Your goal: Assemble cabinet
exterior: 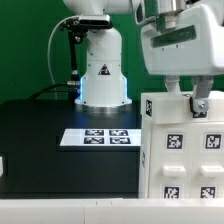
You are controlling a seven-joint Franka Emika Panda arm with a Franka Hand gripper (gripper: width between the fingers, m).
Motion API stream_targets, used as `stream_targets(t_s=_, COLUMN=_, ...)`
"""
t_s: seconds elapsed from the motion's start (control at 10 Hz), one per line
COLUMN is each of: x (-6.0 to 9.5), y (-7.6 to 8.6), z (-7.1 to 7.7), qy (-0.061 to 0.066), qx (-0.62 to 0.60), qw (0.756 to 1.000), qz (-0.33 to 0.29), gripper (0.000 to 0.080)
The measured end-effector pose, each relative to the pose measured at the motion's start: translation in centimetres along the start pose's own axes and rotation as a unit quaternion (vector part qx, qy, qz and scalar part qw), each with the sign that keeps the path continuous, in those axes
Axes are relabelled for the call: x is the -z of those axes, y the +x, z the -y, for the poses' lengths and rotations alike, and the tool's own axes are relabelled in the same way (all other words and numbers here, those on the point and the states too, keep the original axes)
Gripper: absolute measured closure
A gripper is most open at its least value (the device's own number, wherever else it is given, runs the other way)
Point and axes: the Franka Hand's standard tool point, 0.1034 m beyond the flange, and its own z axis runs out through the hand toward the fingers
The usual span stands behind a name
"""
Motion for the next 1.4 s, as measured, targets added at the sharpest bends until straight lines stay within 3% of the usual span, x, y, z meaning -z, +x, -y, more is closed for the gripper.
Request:
stream_targets(t_s=0.2, x=-0.01, y=-0.09, z=0.02, qy=0.001, qx=-0.060, qw=0.998, qz=0.004, gripper=0.0243)
stream_targets(t_s=0.5, x=-0.03, y=-0.13, z=0.02, qy=0.001, qx=-0.053, qw=0.999, qz=0.004, gripper=0.0237)
stream_targets(t_s=0.6, x=-0.03, y=-0.16, z=0.02, qy=0.001, qx=-0.051, qw=0.999, qz=0.004, gripper=0.0060)
stream_targets(t_s=0.8, x=-0.04, y=-0.21, z=0.02, qy=0.001, qx=-0.045, qw=0.999, qz=0.004, gripper=0.0012)
stream_targets(t_s=1.3, x=-0.07, y=-0.54, z=0.02, qy=0.002, qx=-0.047, qw=0.999, qz=0.008, gripper=0.0003)
stream_targets(t_s=1.4, x=-0.08, y=-0.60, z=0.02, qy=0.002, qx=-0.044, qw=0.999, qz=0.009, gripper=0.0050)
